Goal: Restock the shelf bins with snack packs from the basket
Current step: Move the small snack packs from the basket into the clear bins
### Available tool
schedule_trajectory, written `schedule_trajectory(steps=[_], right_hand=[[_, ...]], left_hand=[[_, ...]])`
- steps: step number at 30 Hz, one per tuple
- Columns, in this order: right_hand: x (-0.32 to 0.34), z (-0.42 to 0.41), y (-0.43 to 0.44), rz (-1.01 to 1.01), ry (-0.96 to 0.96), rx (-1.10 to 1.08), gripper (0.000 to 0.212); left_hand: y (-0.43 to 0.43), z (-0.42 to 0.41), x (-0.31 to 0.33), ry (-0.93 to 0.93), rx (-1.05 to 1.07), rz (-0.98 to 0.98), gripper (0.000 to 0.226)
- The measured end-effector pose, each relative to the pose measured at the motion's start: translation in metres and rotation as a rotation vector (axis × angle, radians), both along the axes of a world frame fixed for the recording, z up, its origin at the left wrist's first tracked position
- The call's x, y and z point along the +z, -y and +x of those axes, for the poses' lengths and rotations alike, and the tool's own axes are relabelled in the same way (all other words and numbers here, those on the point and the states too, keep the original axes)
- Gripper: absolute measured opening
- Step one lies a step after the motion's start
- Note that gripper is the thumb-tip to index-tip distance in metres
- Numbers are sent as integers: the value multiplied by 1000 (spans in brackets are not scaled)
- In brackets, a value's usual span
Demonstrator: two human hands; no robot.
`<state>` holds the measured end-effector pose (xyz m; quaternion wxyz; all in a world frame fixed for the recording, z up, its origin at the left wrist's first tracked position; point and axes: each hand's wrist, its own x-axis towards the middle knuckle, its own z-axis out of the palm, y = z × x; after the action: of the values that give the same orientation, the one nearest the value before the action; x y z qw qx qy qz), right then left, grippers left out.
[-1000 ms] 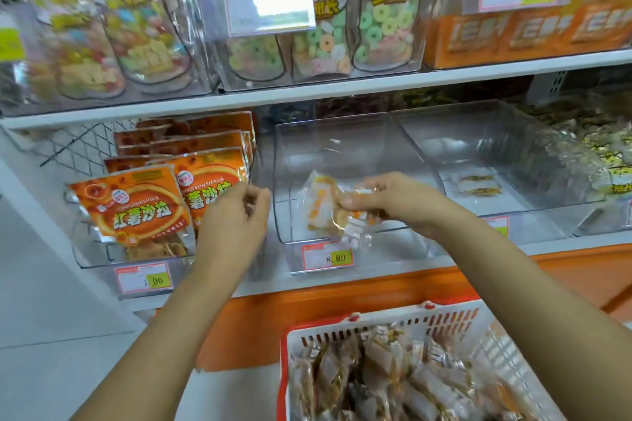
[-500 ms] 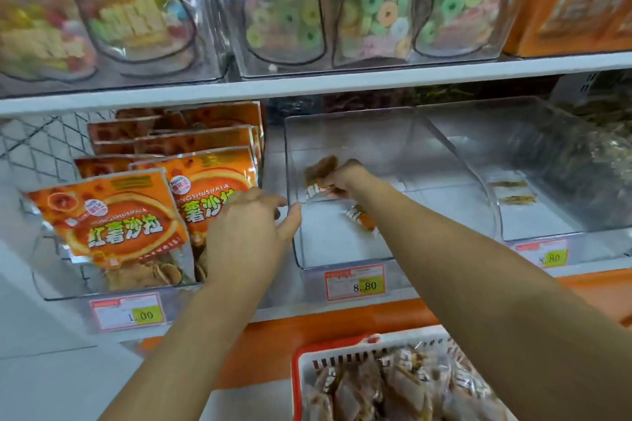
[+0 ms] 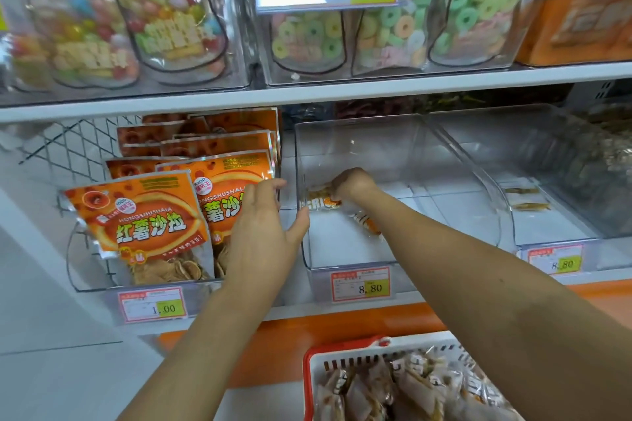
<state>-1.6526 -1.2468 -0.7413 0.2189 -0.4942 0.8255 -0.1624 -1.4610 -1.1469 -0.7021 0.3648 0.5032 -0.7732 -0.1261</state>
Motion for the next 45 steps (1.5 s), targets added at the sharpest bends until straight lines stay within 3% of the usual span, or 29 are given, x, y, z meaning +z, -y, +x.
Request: schedule_trajectory(steps=[4, 6, 10, 13, 16, 21, 25, 28, 34, 37, 39, 42, 45], right_hand=[[9, -11, -13, 38, -99, 193, 21], [15, -26, -19, 11, -246, 216, 5], [25, -39, -37, 162, -318, 161, 41], [26, -38, -53, 438, -382, 232, 62], [22, -33, -57, 496, -476, 256, 63], [9, -31, -52, 600, -470, 340, 56], [10, -34, -50, 605, -605, 413, 50], [3, -41, -44, 528, -653, 391, 66], [6, -48, -37, 397, -452, 294, 91], [14, -38, -24, 222, -354, 196, 68], [14, -29, -12, 139, -66, 83, 51], [8, -19, 3, 196, 397, -26, 30], [2, -17, 9, 254, 481, -75, 22]], left_hand=[[3, 1, -2, -102, -20, 63, 16], [5, 2, -3, -133, -33, 89, 25], [8, 2, -4, -161, -64, 102, 37], [10, 3, -6, -194, -76, 119, 38], [9, 3, -5, -203, -82, 129, 38], [10, 5, -6, -202, -100, 129, 37], [11, 5, -7, -203, -102, 123, 37], [11, 5, -7, -204, -98, 121, 37], [12, 4, -8, -216, -104, 120, 38], [14, 4, -8, -225, -111, 128, 38], [15, 4, -9, -232, -116, 144, 39], [18, 5, -10, -247, -126, 162, 41], [19, 8, -11, -255, -144, 164, 38]])
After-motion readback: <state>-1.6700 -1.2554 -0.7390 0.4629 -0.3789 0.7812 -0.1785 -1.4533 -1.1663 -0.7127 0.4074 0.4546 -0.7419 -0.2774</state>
